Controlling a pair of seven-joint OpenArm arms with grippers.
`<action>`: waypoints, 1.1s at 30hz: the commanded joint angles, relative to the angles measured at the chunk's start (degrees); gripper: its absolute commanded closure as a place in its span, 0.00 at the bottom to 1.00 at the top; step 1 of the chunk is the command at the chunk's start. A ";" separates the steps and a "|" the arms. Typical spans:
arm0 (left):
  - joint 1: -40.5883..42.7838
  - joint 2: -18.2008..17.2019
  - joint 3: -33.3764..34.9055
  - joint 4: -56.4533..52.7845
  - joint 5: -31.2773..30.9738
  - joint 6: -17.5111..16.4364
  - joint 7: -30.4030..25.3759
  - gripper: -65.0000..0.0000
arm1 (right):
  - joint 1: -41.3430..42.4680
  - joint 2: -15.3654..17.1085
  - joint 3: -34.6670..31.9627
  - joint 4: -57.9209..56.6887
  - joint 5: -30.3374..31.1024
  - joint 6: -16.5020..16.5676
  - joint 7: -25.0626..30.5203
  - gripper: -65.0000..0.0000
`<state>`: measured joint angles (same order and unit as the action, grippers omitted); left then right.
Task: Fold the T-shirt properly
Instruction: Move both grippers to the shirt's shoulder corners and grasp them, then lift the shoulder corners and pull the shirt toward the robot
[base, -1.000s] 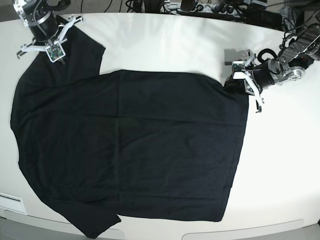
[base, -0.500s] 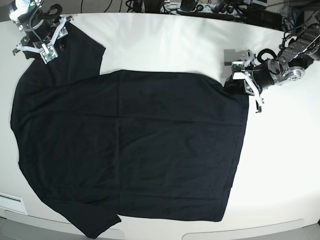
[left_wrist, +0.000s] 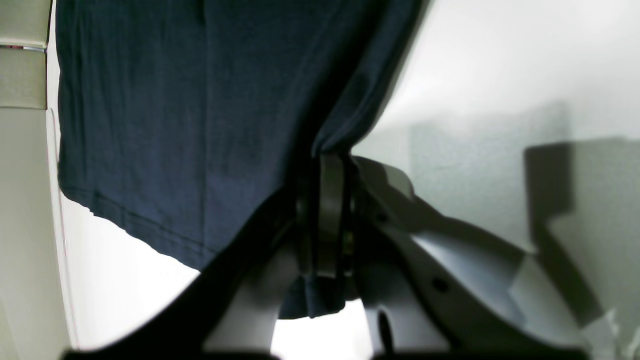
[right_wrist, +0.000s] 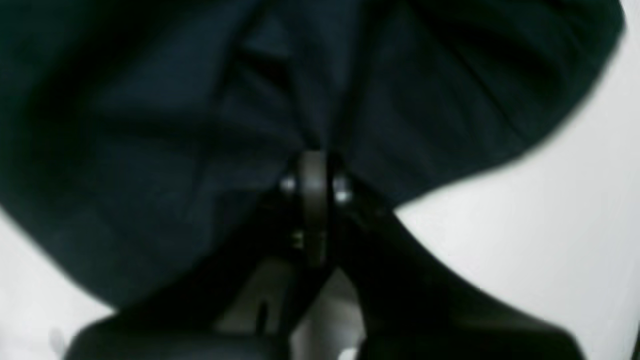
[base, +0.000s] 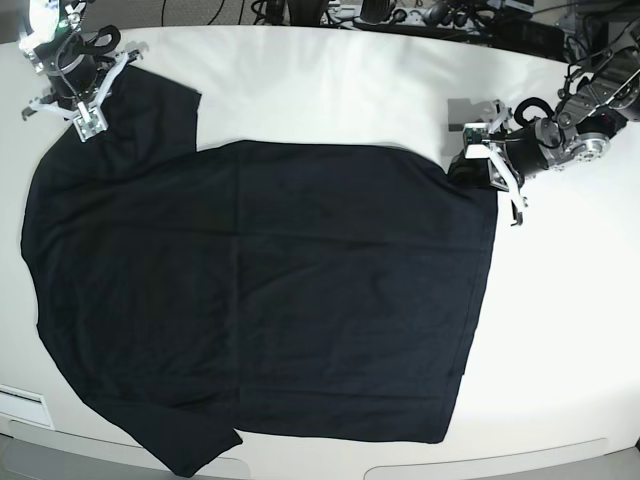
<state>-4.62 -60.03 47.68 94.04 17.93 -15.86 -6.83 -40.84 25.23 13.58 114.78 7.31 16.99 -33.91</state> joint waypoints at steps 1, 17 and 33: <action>0.94 -1.09 1.05 -1.05 2.86 -3.63 6.93 1.00 | -0.13 1.03 0.42 0.87 -0.31 -0.74 0.90 1.00; 0.96 -6.84 1.05 7.87 4.48 -0.79 11.91 1.00 | -4.52 2.40 4.20 14.29 0.33 0.11 -3.74 1.00; 10.62 -14.75 1.05 23.67 6.49 5.35 21.81 1.00 | -21.49 2.38 5.18 20.22 -0.07 -0.90 -3.69 1.00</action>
<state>6.39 -73.38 49.15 117.01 24.16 -11.14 15.35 -61.60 27.07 18.26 133.99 7.51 16.56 -38.17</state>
